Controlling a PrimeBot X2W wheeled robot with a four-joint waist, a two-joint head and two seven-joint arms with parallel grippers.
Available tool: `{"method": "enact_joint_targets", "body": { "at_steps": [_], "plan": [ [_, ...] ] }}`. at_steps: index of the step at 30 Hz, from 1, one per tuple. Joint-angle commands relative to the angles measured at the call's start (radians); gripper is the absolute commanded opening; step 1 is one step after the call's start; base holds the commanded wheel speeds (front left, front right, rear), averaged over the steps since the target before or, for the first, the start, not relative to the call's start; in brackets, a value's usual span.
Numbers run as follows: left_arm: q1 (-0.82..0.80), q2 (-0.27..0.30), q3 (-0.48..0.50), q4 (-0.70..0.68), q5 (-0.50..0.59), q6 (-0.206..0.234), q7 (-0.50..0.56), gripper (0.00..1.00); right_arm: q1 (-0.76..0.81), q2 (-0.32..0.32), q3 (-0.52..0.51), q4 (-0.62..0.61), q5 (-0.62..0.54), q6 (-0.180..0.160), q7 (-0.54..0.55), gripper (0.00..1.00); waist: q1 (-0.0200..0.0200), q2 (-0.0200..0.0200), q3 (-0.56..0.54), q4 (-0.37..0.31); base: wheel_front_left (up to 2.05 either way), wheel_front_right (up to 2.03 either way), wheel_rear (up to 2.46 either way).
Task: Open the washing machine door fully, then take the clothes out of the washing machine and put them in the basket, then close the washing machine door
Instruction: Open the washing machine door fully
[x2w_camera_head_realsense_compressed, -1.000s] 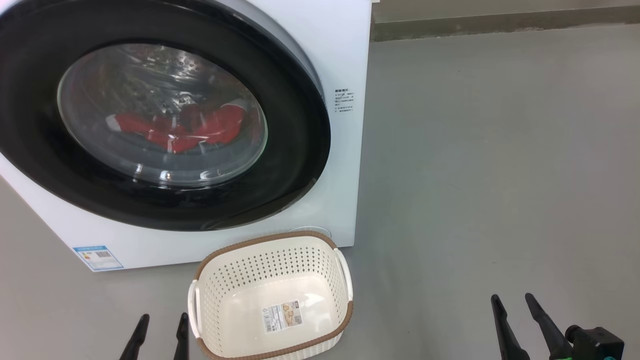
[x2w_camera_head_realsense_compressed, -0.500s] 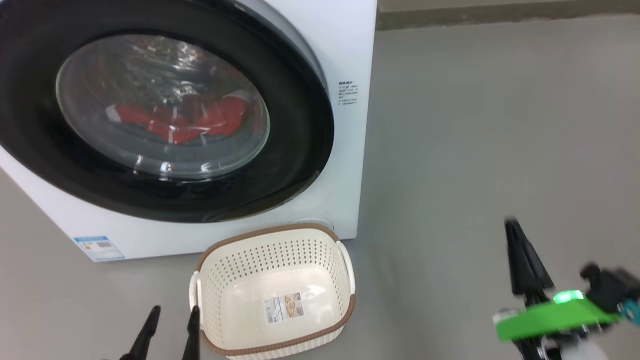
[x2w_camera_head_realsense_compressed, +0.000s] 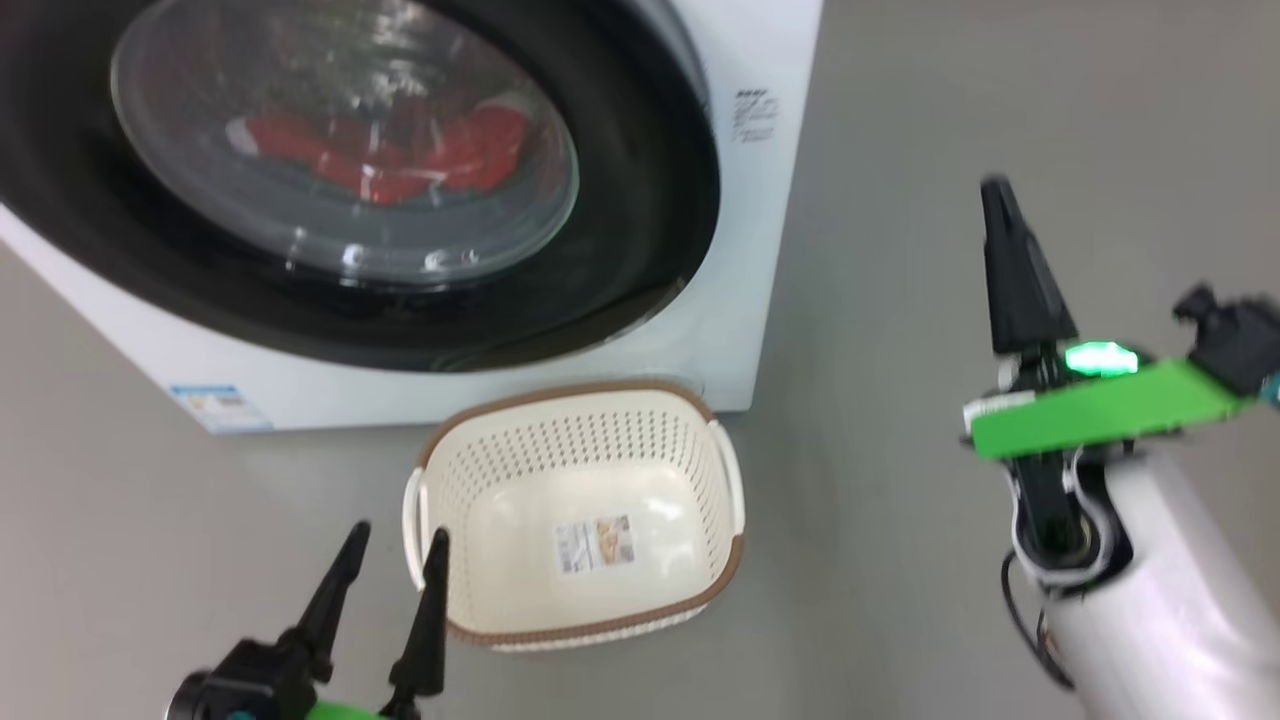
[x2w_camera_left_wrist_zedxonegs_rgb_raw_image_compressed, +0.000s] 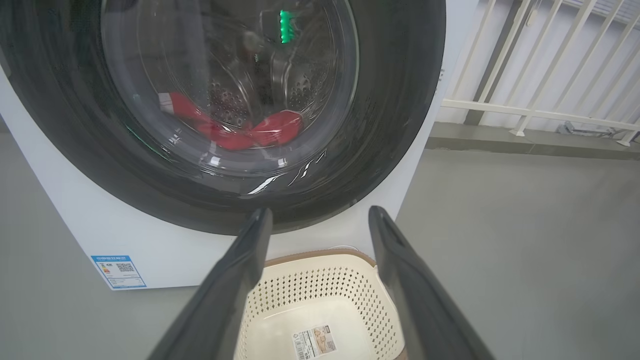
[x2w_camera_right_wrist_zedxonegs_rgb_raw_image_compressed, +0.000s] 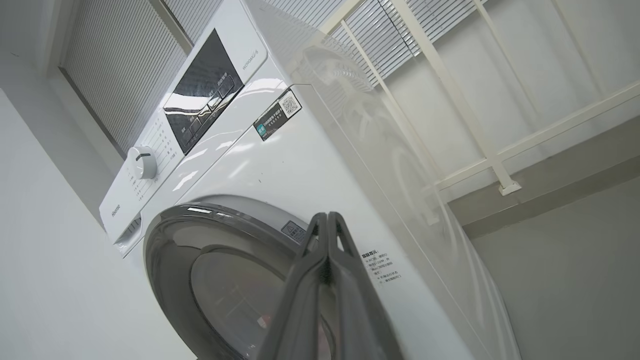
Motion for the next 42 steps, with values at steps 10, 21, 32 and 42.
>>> {"method": "enact_joint_targets", "body": {
  "at_steps": [10,21,32,42],
  "plan": [
    [-0.131,0.011,-0.021,-0.010,-0.034,-0.006,-0.012,1.00,-0.295,-0.150,0.230,0.047,0.215,0.000,0.026,0.00,0.0000,0.0000,0.167,0.099,0.00,0.00,0.00],
    [-0.181,0.017,-0.058,-0.004,-0.047,-0.006,-0.012,1.00,-0.480,-0.283,0.349,0.004,0.553,0.000,0.155,0.00,0.0000,0.0000,0.241,0.133,0.00,0.00,0.00],
    [-0.216,0.028,-0.094,-0.001,-0.069,-0.006,-0.012,1.00,-0.599,-0.328,0.329,0.039,0.760,0.000,0.397,0.00,0.0000,0.0000,0.301,0.158,0.00,0.00,0.00],
    [-0.252,0.035,-0.131,-0.001,-0.088,-0.006,-0.012,1.00,-0.699,-0.296,0.313,0.138,0.831,0.000,0.566,0.00,0.0000,0.0000,0.357,0.175,0.00,0.00,0.00]
  ]
}}
